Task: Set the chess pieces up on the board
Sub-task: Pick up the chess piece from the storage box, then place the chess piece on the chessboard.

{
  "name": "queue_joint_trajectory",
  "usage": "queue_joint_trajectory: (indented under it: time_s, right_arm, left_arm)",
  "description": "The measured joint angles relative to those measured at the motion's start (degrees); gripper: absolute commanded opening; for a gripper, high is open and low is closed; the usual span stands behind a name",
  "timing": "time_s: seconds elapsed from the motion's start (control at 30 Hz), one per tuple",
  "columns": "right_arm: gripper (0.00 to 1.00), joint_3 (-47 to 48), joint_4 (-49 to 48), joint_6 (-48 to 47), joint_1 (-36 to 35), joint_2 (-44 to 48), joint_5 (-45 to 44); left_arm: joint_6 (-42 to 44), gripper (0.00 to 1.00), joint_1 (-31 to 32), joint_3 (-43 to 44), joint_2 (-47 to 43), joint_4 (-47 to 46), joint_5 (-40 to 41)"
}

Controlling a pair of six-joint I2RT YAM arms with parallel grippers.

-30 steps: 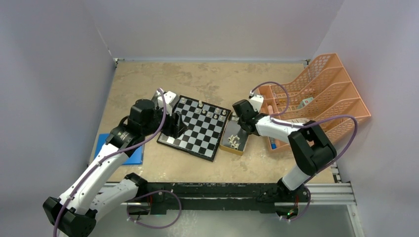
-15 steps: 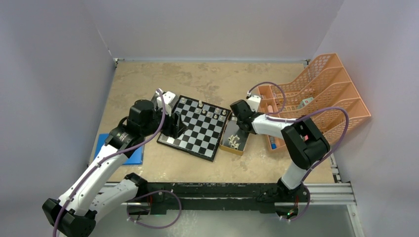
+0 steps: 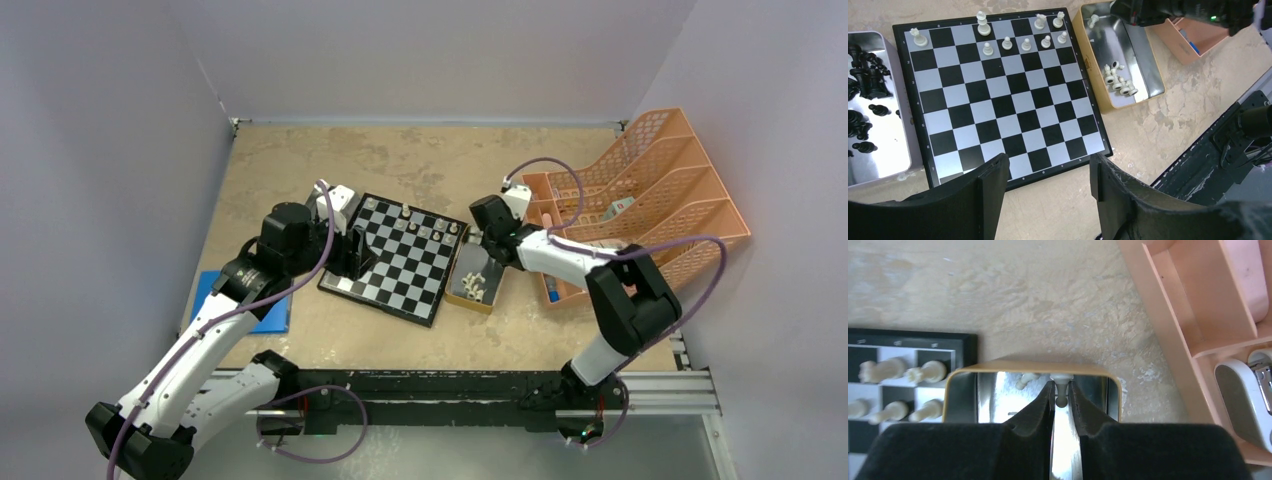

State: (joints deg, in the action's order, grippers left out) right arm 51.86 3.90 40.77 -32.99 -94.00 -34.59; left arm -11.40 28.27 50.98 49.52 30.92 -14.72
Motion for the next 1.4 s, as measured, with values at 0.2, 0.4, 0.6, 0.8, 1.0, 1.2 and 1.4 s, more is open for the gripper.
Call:
queue_joint_trajectory:
  time_s: [0.2, 0.4, 0.6, 0.8, 1.0, 1.2, 1.4]
  right_arm:
    - [0.14, 0.0, 0.59, -1.66, -0.57, 7.19, 4.35]
    - [0.13, -0.72, 0.63, -4.98, -2.8, 15.87, 11.13]
    - [0.13, -0.79, 0.17, -8.96, -2.95, 23.06, 20.55]
    - [0.13, -3.65, -3.82, -12.76, -3.02, 26.43, 35.78]
    - [0.14, -7.19, -9.51, -14.12, -3.43, 27.63, 51.78]
    - [0.15, -7.54, -14.03, -14.45, -5.84, 26.64, 62.14]
    - [0.15, -6.84, -16.5, -14.45, -9.77, 24.44, 67.71]
  left_arm:
    - [0.0, 0.59, 0.0, 0.0, 0.02, -0.07, 1.86]
    - [4.07, 0.59, 0.0, -0.07, 0.04, -3.43, -3.65]
    - [13.07, 0.57, 0.0, -0.09, 1.88, -6.78, -15.56]
    - [23.1, 0.55, 0.0, -0.09, 2.32, -9.55, -23.58]
    - [37.81, 0.53, 0.0, -0.09, 2.4, -10.27, -26.71]
    - [50.42, 0.52, 0.0, 0.17, 3.67, -9.44, -35.41]
    - [60.06, 0.52, 0.02, 0.7, 8.83, -6.21, -41.05]
